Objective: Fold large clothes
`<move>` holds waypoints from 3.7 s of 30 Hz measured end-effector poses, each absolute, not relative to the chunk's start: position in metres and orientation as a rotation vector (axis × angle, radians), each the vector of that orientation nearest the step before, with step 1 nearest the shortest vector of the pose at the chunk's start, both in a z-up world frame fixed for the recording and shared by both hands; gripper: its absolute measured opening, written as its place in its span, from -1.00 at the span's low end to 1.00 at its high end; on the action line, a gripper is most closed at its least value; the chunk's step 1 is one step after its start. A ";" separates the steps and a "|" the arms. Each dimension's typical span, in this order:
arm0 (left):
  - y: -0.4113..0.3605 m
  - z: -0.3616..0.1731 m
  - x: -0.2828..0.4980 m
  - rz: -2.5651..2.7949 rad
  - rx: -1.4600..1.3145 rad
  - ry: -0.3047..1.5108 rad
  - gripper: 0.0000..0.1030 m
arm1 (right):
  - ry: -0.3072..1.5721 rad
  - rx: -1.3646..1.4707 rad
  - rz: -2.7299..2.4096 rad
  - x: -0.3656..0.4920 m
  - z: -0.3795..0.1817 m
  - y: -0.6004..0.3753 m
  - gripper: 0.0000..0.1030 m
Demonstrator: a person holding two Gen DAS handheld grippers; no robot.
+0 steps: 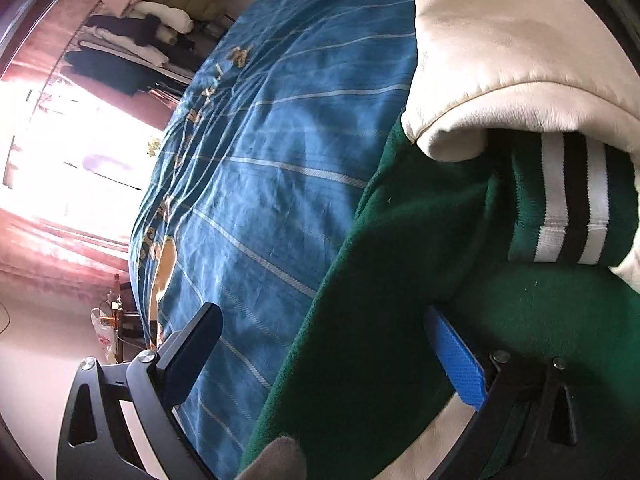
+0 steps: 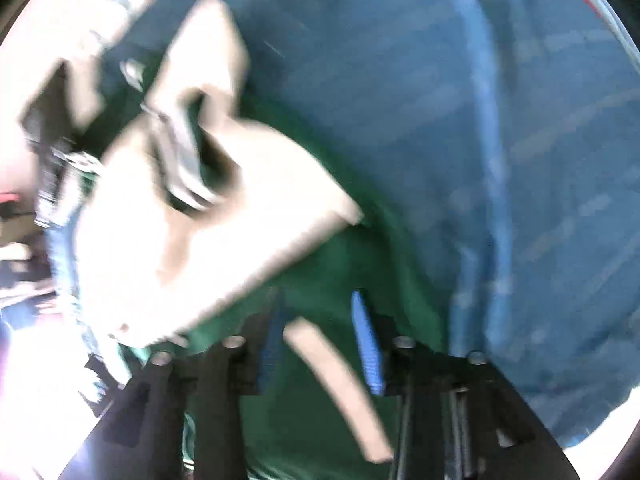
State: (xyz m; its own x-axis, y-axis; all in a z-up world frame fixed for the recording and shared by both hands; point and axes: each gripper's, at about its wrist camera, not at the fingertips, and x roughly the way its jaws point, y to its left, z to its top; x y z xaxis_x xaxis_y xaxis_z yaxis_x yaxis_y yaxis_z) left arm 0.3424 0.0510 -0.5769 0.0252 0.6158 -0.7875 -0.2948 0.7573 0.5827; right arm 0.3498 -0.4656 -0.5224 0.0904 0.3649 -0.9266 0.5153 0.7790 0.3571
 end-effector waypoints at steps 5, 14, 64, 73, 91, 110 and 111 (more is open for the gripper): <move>0.045 -0.535 0.329 0.760 0.144 1.338 1.00 | 1.467 0.947 -0.011 0.408 -0.549 -0.463 0.09; 0.029 -0.479 0.326 0.819 0.097 1.233 1.00 | 1.413 0.963 0.026 0.434 -0.583 -0.420 -0.64; -0.220 -0.465 0.233 0.647 0.497 1.197 1.00 | 1.709 0.456 0.124 0.301 -0.525 -0.518 0.77; -0.402 -0.487 0.148 0.601 0.760 1.206 1.00 | 1.746 0.431 0.198 0.276 -0.545 -0.608 0.78; -0.427 -0.588 0.192 0.656 0.886 1.326 1.00 | 1.812 0.548 0.210 0.291 -0.581 -0.669 0.78; -0.413 -0.499 0.193 0.653 0.592 1.243 -0.76 | 1.627 0.939 0.692 0.396 -0.617 -0.576 0.78; -0.413 -0.499 0.193 0.658 0.594 1.240 -0.77 | 1.616 0.985 0.716 0.406 -0.625 -0.568 0.78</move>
State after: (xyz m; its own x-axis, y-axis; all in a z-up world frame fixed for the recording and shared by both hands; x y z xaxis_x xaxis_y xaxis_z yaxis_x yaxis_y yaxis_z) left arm 0.1929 -0.4134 -0.4991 0.1910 0.7333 -0.6525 -0.1290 0.6778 0.7239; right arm 0.4058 -0.5684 -0.6252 -0.0967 0.8770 -0.4706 0.2407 0.4794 0.8440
